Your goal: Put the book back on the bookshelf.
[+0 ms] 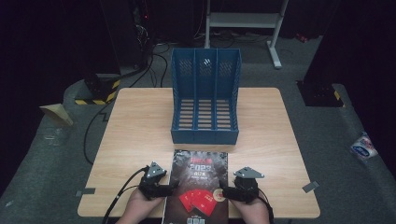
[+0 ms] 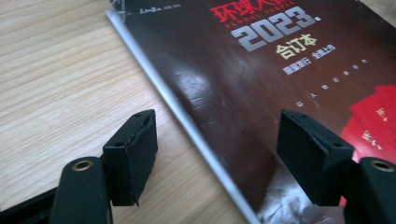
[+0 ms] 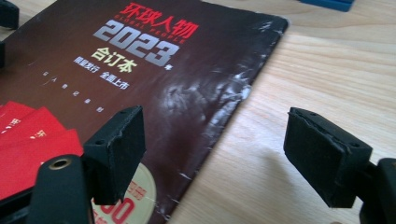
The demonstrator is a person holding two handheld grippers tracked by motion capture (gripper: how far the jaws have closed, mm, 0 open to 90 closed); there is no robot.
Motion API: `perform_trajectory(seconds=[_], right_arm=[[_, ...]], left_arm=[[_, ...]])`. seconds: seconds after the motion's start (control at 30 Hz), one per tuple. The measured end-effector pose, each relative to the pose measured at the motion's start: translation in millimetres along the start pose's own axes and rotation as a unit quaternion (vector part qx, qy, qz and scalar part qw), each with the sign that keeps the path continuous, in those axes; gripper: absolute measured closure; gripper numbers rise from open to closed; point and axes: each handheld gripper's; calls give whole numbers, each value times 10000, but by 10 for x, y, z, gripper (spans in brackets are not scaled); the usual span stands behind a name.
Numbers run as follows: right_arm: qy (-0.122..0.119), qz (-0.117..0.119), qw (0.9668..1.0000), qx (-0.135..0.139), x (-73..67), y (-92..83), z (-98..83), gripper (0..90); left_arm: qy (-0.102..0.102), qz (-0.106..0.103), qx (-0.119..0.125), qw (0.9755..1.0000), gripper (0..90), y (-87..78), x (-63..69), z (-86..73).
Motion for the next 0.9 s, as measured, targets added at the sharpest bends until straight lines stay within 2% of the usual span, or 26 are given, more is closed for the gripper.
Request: perform_trajectory(seconds=[0.2, 0.43, 0.6, 0.67, 0.7, 0.8, 0.9], right_arm=[[126, -2, 9999, -79, -76, 74, 2, 206], [190, -53, 9997, -123, -82, 136, 8, 203], [240, 128, 9996, -66, -126, 169, 23, 204], [307, 332, 9990, -62, -147, 171, 31, 197], [384, 338, 9987, -73, -168, 172, 40, 190], [372, 315, 9988, -39, -179, 170, 43, 189], [552, 458, 9974, 83, -153, 141, 42, 205]], left_arm=[[72, -14, 52, 10000, 278, 25, 65, 1], [-35, -67, 100, 9999, 276, 44, 86, 8], [40, -3, 104, 9999, 269, 50, 100, 8], [43, 0, 116, 9999, 270, 53, 104, 5], [36, 3, 125, 9999, 270, 54, 108, 4], [79, 26, 123, 9999, 271, 54, 109, 3], [85, 28, 126, 9999, 271, 54, 110, 2]])
Point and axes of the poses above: each handheld gripper's, and its own axes: y roughly forward along the jaws, z roughly out of its top, x roughly to its right, and after that the axes turned 6 degrees about z, right-handed
